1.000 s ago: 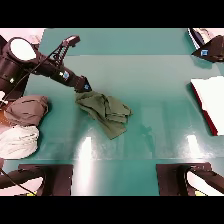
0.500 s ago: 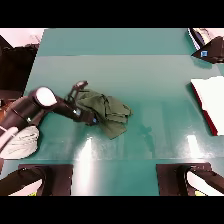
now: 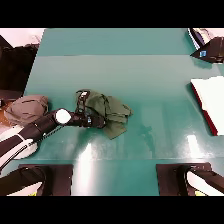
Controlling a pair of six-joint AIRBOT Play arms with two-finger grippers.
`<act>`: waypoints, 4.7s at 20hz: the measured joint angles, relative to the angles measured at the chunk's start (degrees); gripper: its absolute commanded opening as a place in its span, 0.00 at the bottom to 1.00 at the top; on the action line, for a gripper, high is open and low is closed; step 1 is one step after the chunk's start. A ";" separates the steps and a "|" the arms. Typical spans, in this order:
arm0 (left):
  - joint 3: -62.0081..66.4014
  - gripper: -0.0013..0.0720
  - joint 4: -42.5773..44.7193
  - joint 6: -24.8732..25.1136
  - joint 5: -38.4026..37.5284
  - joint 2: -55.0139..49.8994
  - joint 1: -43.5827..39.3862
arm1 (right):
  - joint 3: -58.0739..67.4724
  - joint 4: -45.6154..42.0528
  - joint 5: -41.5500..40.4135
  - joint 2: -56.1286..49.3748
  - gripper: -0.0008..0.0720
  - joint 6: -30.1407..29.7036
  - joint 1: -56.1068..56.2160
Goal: Fold the shirts.
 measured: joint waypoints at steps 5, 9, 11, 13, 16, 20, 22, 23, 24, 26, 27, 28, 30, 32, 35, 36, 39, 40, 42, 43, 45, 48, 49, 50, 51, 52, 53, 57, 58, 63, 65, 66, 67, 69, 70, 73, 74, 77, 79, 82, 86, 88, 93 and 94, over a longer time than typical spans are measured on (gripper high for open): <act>1.57 0.05 0.59 0.28 -2.12 0.55 0.79 | 0.00 0.33 0.87 -0.55 0.04 0.00 1.64; 7.41 0.06 10.40 0.39 -14.34 6.40 4.35 | -2.19 0.42 2.95 -3.93 0.76 -0.02 8.04; 10.38 0.06 15.58 0.39 -20.59 10.10 6.08 | -5.86 0.44 1.88 -6.38 0.77 0.00 12.59; 12.15 0.06 19.12 0.39 -25.14 13.14 7.19 | -10.56 0.44 -1.44 -9.35 0.77 0.00 18.01; 13.33 0.06 21.75 0.37 -29.55 15.45 7.89 | -16.26 0.61 -9.38 -14.45 0.77 0.00 26.12; 13.84 0.06 23.12 0.33 -33.07 16.44 8.24 | -19.10 5.14 -18.97 -20.74 0.77 0.00 33.29; 13.94 0.06 23.41 0.17 -33.90 16.63 8.26 | -19.56 7.72 -21.92 -22.95 0.77 -0.07 35.15; 13.99 0.06 23.47 0.15 -34.27 16.68 8.31 | -19.74 9.16 -22.99 -23.85 0.77 -0.39 35.91; 13.99 0.06 23.56 0.11 -34.34 16.72 8.31 | -19.85 10.49 -23.91 -24.46 0.77 -0.70 36.54; 13.99 0.06 23.61 -0.02 -34.69 16.79 8.33 | -19.98 11.89 -25.29 -25.22 0.75 -1.14 37.33; 13.99 0.06 23.63 -0.02 -34.73 16.79 8.33 | -20.00 12.15 -25.97 -25.49 0.69 -1.31 37.62; 13.99 0.06 23.61 -0.04 -34.84 16.81 8.33 | -20.04 12.04 -26.43 -25.66 0.67 -1.42 37.75; 13.99 0.06 23.50 -0.09 -34.99 16.81 8.33 | -20.09 10.82 -27.23 -25.90 0.67 -1.57 37.99; 13.99 0.06 23.21 -0.11 -35.06 16.81 8.33 | -20.09 9.62 -27.91 -26.03 0.67 -1.60 38.14; 13.99 0.06 22.95 -0.20 -35.08 16.81 8.33 | -20.09 8.68 -29.00 -26.38 0.53 -1.55 38.58; 13.99 0.06 22.88 -0.22 -35.08 16.81 8.33 | -20.09 8.50 -29.18 -26.64 0.32 -1.55 38.91; 13.99 0.06 22.71 -0.28 -35.12 16.81 8.33 | -20.09 8.00 -29.55 -27.80 0.04 -1.40 39.69; 14.01 0.06 22.67 -0.55 -35.19 16.81 8.33 | -20.09 7.98 -29.77 -27.98 0.04 -1.33 39.80; 14.34 0.05 22.73 -1.05 -35.69 16.85 8.33 | -20.11 6.78 -29.88 -27.45 0.04 -1.33 39.36; 15.06 0.06 23.06 -1.18 -36.17 16.87 8.33 | -20.11 5.51 -29.86 -26.36 0.04 -1.31 38.60; 18.12 0.06 25.11 -1.38 -38.16 16.92 8.31 | -20.11 1.29 -28.70 -22.75 0.04 -0.72 35.91; 26.73 0.06 30.53 -1.53 -42.75 16.94 8.33 | -19.41 -5.95 -25.03 -14.53 0.04 0.24 28.48; 30.47 0.06 32.28 -1.53 -44.13 16.96 8.33 | -18.51 -7.63 -23.56 -11.91 0.04 0.39 25.55; 34.03 0.06 33.68 -1.55 -45.33 16.96 8.33 | -17.20 -9.09 -21.73 -9.27 0.04 0.46 22.25; 37.83 0.06 34.84 -1.55 -46.31 16.96 8.33 | -15.72 -10.08 -20.28 -6.95 0.04 0.57 19.19; 41.35 0.06 35.50 -1.55 -46.77 16.96 8.33 | -13.84 -10.71 -19.23 -4.52 0.04 0.61 16.00; 45.00 0.06 36.02 -1.55 -47.30 16.96 8.28 | -11.93 -10.93 -18.38 -2.43 0.04 0.63 13.29; 57.20 0.06 37.57 -1.53 -48.13 16.92 8.28 | -3.30 -11.50 -16.46 4.90 0.04 0.68 4.50; 59.76 0.06 37.73 -1.53 -48.11 16.90 8.28 | -0.94 -11.56 -16.13 6.47 0.04 0.68 2.95; 72.85 0.06 38.34 -1.53 -48.39 16.92 8.28 | 10.36 -11.06 -15.67 12.15 0.04 -0.09 -0.96; 77.37 0.06 37.40 -1.57 -48.37 16.96 8.31 | 14.69 -10.58 -15.69 13.42 0.04 -0.50 -1.46; 79.06 0.06 36.22 -1.57 -47.91 16.96 8.31 | 16.55 -10.60 -15.67 13.77 0.04 -0.57 -1.64; 80.26 0.06 34.36 -1.57 -47.47 16.96 8.33 | 18.14 -11.06 -15.65 14.08 0.04 -0.63 -1.75; 81.61 0.05 30.45 -1.44 -46.73 17.00 8.35 | 20.17 -12.46 -15.43 14.47 0.04 -0.90 -1.88; 81.72 0.05 29.11 -0.81 -46.25 16.96 8.35 | 20.24 -12.81 -15.39 14.51 0.04 -0.92 -1.92; 77.68 0.05 29.97 0.87 -45.86 16.65 8.35 | 17.18 -11.96 -14.71 13.53 0.04 -0.96 -1.97; 74.82 0.06 32.09 1.20 -46.27 16.26 8.35 | 15.69 -10.84 -14.08 12.37 0.04 -0.96 -1.97; 63.69 0.06 38.23 1.81 -47.43 13.18 8.52 | 10.01 -7.23 -10.78 6.16 0.04 -0.85 -1.97; 55.84 0.06 40.37 2.16 -45.35 9.44 9.75 | 5.66 -6.08 -8.90 0.55 0.04 -0.35 -1.77; 47.84 0.06 41.24 2.21 -38.91 1.22 14.25 | -0.66 -4.87 -10.32 -7.93 0.04 -0.07 -0.39; 44.09 0.23 36.98 1.73 -31.58 -9.70 22.05 | -5.40 -4.07 -19.04 -17.57 0.04 0.02 2.73; 43.47 0.88 37.81 1.33 -29.62 -12.63 25.24 | -4.70 -5.90 -23.56 -21.57 0.58 0.26 3.98; 46.10 0.85 34.38 2.03 -30.91 -14.99 27.69 | 2.12 -5.07 -21.70 -26.91 0.77 0.07 5.20; 46.60 0.85 32.17 3.02 -32.46 -15.13 27.39 | 2.86 -4.94 -19.98 -26.80 0.77 -0.48 5.31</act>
